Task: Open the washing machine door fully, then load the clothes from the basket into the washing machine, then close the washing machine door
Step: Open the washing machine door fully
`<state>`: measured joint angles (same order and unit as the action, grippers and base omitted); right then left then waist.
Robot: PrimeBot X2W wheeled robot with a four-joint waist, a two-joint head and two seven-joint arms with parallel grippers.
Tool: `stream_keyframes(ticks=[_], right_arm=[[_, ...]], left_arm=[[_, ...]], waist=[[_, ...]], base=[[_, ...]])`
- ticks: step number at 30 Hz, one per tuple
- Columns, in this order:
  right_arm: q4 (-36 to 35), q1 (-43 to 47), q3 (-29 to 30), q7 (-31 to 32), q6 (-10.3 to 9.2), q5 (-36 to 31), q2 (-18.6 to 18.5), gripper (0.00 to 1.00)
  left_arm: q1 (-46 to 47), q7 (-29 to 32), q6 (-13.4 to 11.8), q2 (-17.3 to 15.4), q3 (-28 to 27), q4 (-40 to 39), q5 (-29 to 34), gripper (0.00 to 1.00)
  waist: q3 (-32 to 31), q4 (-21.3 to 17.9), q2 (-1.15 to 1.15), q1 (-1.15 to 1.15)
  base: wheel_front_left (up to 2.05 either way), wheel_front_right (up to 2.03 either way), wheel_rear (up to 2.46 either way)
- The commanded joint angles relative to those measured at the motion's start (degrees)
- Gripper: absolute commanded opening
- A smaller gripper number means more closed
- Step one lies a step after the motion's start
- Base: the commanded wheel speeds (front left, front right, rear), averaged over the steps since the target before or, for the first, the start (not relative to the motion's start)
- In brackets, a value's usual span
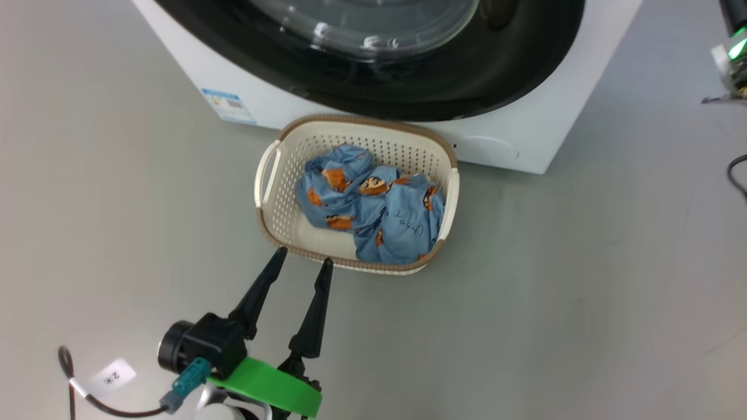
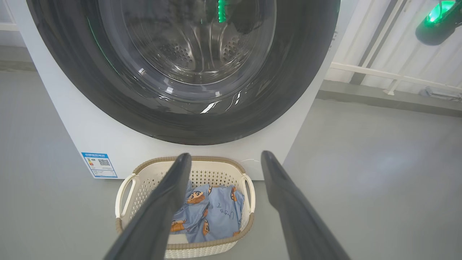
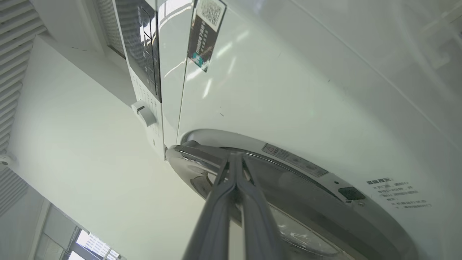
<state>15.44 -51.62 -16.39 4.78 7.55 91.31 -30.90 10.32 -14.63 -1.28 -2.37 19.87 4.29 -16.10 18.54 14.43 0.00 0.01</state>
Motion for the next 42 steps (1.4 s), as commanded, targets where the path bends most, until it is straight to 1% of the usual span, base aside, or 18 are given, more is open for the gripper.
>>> stream_keyframes(ticks=[1,3,4,7,20,27,35,42], right_arm=[[-0.8,-1.4,-0.3,2.7,-0.06,1.4,-1.1,0.0],[-0.1,-2.5,-0.4,6.3,-0.06,2.4,-1.8,0.0],[-0.1,-2.5,-0.4,6.3,-0.06,2.4,-1.8,0.0],[1.4,-4.2,-0.4,10.5,-0.06,3.1,-2.3,0.0],[7.0,-10.1,1.4,20.0,-0.06,3.3,-2.4,0.0],[9.4,-12.1,1.2,22.3,-0.06,1.5,-2.3,0.0],[11.2,-14.0,0.7,22.5,-0.06,-0.6,-1.9,0.0],[11.4,-13.4,-1.3,23.6,-0.06,-1.9,-1.1,0.0]], left_arm=[[1.9,-0.4,-0.6,-0.5,-1.3,-1.7,-0.8,1.0],[2.4,-0.4,-0.8,-0.5,-0.7,-1.8,-1.1,1.0],[2.4,-0.4,-0.8,-0.5,-0.7,-1.8,-1.1,1.0],[3.0,-0.4,-1.2,-0.5,0.0,-2.0,-1.4,1.0],[5.3,-0.4,-2.1,-0.5,2.1,-2.7,-2.3,1.0],[6.3,-0.4,-2.7,-0.5,3.4,-3.1,-2.9,1.0],[6.6,-0.4,-3.2,-0.5,4.6,-3.3,-3.7,1.0],[6.9,-0.4,-3.4,-0.5,5.2,-3.3,-4.2,1.0]], waist=[[2.2,1.7,0.0,-0.01],[3.0,2.1,0.0,-0.01],[3.0,2.1,0.0,-0.01],[4.2,2.5,0.0,-0.01],[8.0,3.9,0.0,-0.01],[9.3,4.9,0.0,-0.01],[9.6,6.1,0.0,-0.01],[8.7,6.4,0.0,-0.01]], base=[[0.0,0.0,0.0],[0.0,0.0,0.0],[0.0,0.0,0.0],[0.0,0.0,0.0],[0.0,0.0,0.0],[0.0,0.0,0.0],[0.0,0.0,0.0],[0.0,0.0,0.0]])
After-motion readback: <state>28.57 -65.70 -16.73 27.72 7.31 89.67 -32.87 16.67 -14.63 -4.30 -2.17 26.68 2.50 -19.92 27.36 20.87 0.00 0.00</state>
